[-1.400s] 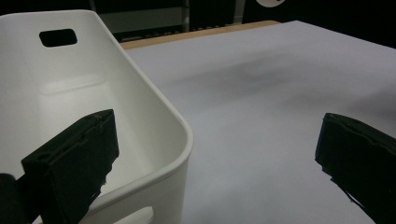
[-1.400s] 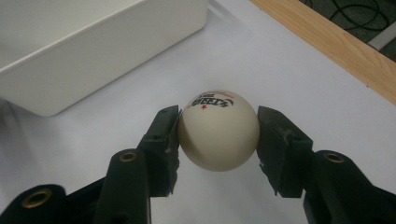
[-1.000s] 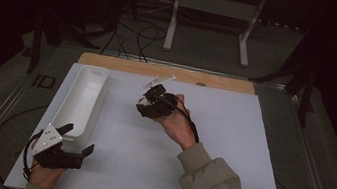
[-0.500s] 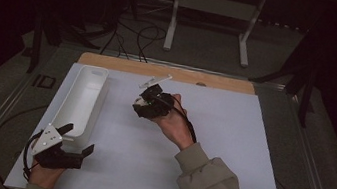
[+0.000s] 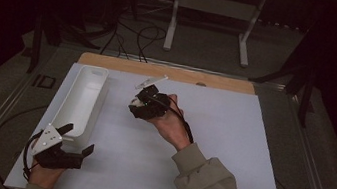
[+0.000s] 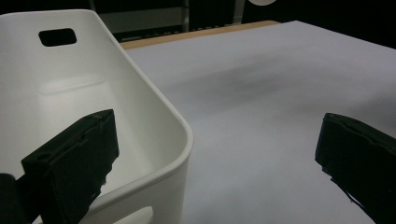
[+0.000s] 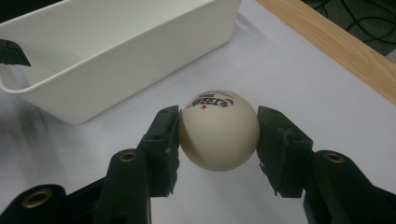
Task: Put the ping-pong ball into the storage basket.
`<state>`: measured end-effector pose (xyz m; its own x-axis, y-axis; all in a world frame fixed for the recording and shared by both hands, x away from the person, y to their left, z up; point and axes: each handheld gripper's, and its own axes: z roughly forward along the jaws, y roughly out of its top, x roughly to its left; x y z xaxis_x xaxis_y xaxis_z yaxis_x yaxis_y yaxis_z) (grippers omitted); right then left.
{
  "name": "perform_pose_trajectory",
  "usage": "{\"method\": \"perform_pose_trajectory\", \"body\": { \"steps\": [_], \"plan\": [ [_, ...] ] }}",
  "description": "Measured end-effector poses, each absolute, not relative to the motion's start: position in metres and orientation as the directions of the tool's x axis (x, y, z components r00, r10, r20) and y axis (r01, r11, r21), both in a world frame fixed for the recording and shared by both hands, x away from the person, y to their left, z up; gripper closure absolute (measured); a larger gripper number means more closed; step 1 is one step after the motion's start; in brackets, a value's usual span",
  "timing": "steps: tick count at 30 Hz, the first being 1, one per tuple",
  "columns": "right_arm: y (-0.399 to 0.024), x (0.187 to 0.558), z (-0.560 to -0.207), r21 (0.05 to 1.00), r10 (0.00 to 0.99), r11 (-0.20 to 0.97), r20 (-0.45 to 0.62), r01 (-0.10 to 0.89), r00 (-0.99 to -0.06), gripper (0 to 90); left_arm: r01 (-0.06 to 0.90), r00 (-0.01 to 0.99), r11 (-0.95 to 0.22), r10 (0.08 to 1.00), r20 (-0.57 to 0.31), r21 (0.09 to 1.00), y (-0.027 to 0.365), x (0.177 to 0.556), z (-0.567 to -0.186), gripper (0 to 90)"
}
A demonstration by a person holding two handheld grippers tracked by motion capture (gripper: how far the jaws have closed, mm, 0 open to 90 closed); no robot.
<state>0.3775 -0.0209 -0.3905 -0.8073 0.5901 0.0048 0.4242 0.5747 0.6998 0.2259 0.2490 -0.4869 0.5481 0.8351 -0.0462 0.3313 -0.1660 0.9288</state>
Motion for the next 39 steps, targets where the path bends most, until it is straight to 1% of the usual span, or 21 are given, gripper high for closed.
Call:
{"method": "perform_pose_trajectory", "body": {
  "steps": [20, 39],
  "plan": [
    [-0.012, 0.373, -0.391, 0.699, 0.565, 0.587, 0.007, 0.409, -0.825, 50.7, 0.331, 0.548, -0.167, 0.835, -0.046, 0.929, 0.249, 0.226, -0.487, 0.0],
    [0.005, 0.367, -0.39, 0.704, 0.537, 0.597, 0.005, 0.385, -0.843, 50.7, 0.331, 0.55, -0.167, 0.834, -0.046, 0.929, 0.249, 0.226, -0.487, 0.0]
  ]
}}
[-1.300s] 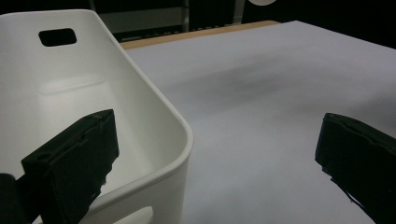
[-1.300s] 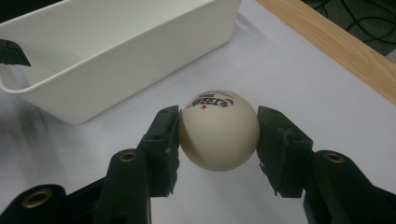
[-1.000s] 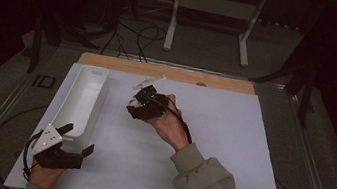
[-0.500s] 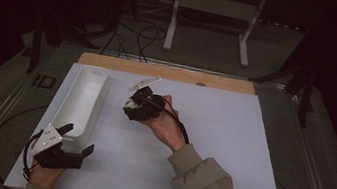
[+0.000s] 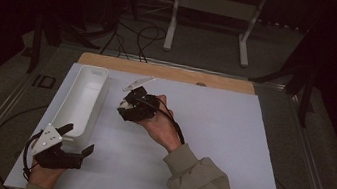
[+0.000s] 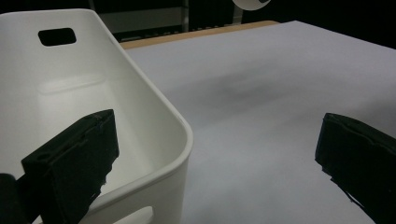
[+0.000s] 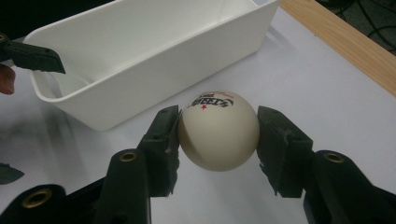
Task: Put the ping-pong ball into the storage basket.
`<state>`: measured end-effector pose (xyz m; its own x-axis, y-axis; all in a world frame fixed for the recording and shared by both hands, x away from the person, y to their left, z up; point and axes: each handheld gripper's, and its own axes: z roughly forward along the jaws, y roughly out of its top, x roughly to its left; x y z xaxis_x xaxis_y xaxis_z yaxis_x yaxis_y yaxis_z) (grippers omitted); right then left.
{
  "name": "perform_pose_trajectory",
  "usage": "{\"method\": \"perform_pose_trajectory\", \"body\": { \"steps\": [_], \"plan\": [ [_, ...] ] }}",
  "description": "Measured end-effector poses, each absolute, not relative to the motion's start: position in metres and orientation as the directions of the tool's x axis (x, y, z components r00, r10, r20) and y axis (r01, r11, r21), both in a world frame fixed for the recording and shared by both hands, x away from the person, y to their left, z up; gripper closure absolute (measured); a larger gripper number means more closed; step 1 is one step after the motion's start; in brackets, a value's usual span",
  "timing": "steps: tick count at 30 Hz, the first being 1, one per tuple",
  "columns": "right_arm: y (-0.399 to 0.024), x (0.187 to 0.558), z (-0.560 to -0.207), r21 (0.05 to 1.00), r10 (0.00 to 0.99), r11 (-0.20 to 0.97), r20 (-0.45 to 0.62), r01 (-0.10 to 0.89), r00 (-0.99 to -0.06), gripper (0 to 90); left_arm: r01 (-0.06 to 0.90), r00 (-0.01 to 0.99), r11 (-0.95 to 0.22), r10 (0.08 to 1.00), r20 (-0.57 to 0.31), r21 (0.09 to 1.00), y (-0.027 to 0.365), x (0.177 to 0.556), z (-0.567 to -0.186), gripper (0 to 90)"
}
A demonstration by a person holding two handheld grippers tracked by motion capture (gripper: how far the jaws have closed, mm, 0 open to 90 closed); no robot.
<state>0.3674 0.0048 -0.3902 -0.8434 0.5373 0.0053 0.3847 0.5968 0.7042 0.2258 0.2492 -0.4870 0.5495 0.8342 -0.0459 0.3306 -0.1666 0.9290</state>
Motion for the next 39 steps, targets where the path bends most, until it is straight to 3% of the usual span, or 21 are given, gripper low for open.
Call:
{"method": "perform_pose_trajectory", "body": {
  "steps": [39],
  "plan": [
    [0.036, 0.362, -0.383, 0.728, 0.492, 0.59, 0.019, 0.35, -0.87, 50.7, 0.33, 0.551, -0.166, 0.833, -0.047, 0.929, 0.249, 0.226, -0.487, 0.0]
  ]
}}
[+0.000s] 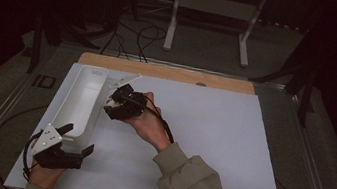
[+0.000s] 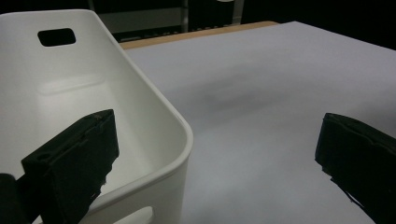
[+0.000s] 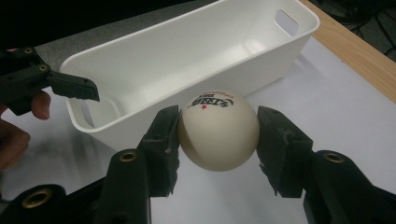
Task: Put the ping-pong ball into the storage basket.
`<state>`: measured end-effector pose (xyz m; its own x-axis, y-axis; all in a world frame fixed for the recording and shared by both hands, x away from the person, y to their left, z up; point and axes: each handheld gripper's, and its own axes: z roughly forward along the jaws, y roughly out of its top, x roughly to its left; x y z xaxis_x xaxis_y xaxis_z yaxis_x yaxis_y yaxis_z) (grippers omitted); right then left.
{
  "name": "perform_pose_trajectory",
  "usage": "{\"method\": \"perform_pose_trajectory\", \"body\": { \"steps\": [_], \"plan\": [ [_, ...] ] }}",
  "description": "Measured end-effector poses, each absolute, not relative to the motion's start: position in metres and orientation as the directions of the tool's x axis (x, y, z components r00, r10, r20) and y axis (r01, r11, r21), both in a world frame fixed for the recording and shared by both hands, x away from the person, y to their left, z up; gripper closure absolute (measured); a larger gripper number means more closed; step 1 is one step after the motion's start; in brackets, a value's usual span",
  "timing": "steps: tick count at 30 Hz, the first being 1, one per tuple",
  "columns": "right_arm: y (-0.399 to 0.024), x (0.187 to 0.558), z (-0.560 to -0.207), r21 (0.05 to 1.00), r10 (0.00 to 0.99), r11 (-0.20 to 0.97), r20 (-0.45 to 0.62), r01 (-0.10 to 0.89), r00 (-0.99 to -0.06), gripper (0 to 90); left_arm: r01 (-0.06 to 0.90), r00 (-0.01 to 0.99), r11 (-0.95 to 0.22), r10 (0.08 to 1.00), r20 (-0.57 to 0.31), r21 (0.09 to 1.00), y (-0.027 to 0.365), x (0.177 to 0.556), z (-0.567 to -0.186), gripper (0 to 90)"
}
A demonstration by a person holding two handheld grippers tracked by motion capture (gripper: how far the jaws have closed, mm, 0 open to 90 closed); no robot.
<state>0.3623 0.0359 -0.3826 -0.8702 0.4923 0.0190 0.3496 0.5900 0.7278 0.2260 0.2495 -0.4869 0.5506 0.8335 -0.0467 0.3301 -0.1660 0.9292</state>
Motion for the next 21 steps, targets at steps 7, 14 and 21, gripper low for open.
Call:
{"method": "perform_pose_trajectory", "body": {
  "steps": [7, 14, 21],
  "plan": [
    [0.041, 0.364, -0.382, 0.729, 0.489, 0.591, 0.015, 0.344, -0.872, 50.7, 0.33, 0.551, -0.164, 0.833, -0.049, 0.93, 0.25, 0.226, -0.487, 0.0],
    [0.044, 0.368, -0.38, 0.732, 0.496, 0.586, 0.016, 0.347, -0.868, 50.7, 0.331, 0.552, -0.164, 0.832, -0.05, 0.929, 0.25, 0.226, -0.487, 0.0],
    [0.049, 0.368, -0.376, 0.737, 0.487, 0.584, 0.016, 0.34, -0.873, 50.7, 0.33, 0.552, -0.163, 0.832, -0.05, 0.93, 0.25, 0.226, -0.487, 0.0]
  ]
}}
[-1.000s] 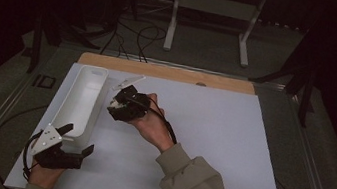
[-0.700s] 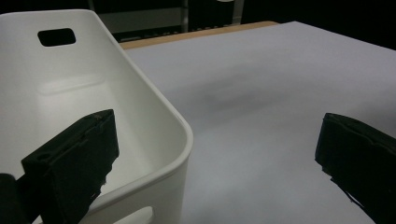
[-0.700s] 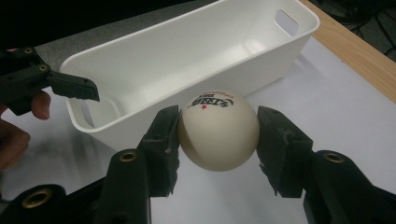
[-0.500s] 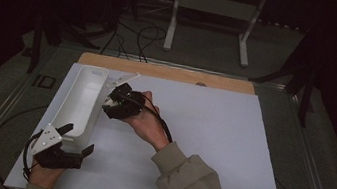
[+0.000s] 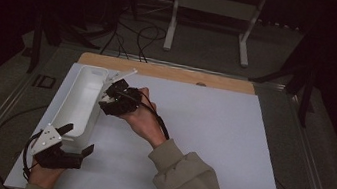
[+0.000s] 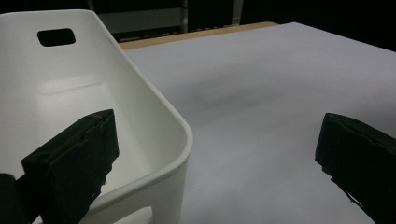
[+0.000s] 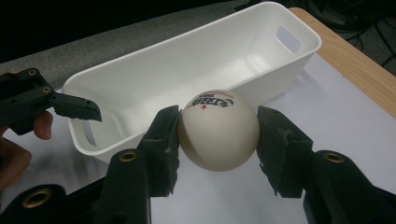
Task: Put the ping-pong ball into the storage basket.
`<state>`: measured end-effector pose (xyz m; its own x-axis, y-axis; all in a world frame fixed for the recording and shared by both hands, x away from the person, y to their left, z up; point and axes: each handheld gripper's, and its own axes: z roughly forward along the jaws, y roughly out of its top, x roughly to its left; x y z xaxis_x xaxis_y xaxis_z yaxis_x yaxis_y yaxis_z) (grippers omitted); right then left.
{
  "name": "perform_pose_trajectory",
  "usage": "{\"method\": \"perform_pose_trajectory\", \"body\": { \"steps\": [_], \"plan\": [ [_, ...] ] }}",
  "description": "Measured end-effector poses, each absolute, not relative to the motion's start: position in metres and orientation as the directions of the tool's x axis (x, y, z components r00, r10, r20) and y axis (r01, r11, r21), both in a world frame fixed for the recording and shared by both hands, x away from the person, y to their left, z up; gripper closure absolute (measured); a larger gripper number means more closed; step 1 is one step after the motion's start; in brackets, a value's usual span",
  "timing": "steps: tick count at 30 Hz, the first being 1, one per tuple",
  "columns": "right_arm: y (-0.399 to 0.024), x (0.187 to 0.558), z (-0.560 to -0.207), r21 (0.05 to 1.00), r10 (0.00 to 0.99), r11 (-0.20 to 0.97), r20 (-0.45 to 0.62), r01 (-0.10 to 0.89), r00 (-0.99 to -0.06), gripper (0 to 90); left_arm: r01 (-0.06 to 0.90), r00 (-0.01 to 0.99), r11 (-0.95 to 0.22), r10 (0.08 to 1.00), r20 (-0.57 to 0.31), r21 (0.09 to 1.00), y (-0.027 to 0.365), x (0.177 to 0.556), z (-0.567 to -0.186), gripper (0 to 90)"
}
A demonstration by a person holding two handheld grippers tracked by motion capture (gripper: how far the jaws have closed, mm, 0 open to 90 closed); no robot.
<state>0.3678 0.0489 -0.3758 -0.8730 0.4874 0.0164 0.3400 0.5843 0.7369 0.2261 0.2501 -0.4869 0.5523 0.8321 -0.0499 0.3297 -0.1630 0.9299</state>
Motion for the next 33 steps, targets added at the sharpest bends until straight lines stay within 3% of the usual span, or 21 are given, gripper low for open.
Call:
{"method": "perform_pose_trajectory", "body": {
  "steps": [33],
  "plan": [
    [0.065, 0.372, -0.378, 0.745, 0.487, 0.571, 0.029, 0.344, -0.873, 50.7, 0.33, 0.555, -0.159, 0.83, -0.054, 0.931, 0.25, 0.226, -0.487, 0.0]
  ]
}}
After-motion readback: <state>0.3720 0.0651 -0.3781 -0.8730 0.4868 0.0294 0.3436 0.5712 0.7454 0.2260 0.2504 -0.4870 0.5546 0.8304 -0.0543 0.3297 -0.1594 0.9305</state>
